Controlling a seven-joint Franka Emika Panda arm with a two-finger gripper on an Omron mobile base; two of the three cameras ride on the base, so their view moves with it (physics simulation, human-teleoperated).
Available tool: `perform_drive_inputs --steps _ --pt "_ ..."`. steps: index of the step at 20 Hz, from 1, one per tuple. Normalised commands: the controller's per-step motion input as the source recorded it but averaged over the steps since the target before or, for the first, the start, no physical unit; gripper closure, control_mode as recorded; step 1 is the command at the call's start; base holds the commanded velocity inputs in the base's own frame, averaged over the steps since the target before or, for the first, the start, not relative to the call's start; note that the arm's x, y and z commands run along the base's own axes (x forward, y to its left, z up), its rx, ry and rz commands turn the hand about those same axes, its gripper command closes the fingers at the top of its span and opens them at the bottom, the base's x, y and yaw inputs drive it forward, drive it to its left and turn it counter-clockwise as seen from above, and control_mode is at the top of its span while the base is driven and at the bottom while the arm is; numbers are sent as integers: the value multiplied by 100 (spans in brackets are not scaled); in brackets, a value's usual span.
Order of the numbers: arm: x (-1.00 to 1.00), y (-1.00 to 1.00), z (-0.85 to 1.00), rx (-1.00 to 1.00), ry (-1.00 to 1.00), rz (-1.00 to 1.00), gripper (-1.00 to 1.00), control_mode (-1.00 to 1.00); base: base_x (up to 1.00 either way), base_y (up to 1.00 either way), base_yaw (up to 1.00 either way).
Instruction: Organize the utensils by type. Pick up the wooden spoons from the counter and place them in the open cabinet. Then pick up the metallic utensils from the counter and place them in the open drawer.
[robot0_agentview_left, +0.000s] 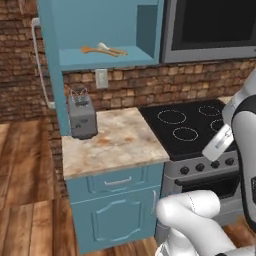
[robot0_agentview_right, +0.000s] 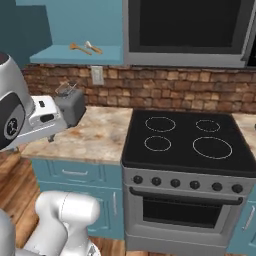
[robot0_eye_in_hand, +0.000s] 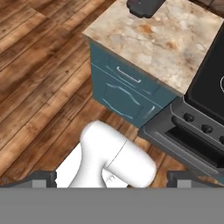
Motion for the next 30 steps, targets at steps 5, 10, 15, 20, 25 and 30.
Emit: perform_drive_inputs --steps 5,10,15,20,25,30 --pt "0 0 0 0 0 0 -100 100 16 -100 -2" --pt "0 0 0 0 0 0 -100 100 0 -100 -15" --pt "0 0 0 0 0 0 -100 100 0 -100 -21" --pt "0 0 0 0 0 0 -100 100 2 -96 -25" --pt "0 0 0 0 0 0 -100 100 24 -77 -19" --pt "0 0 0 0 0 0 -100 100 34 -35 -9"
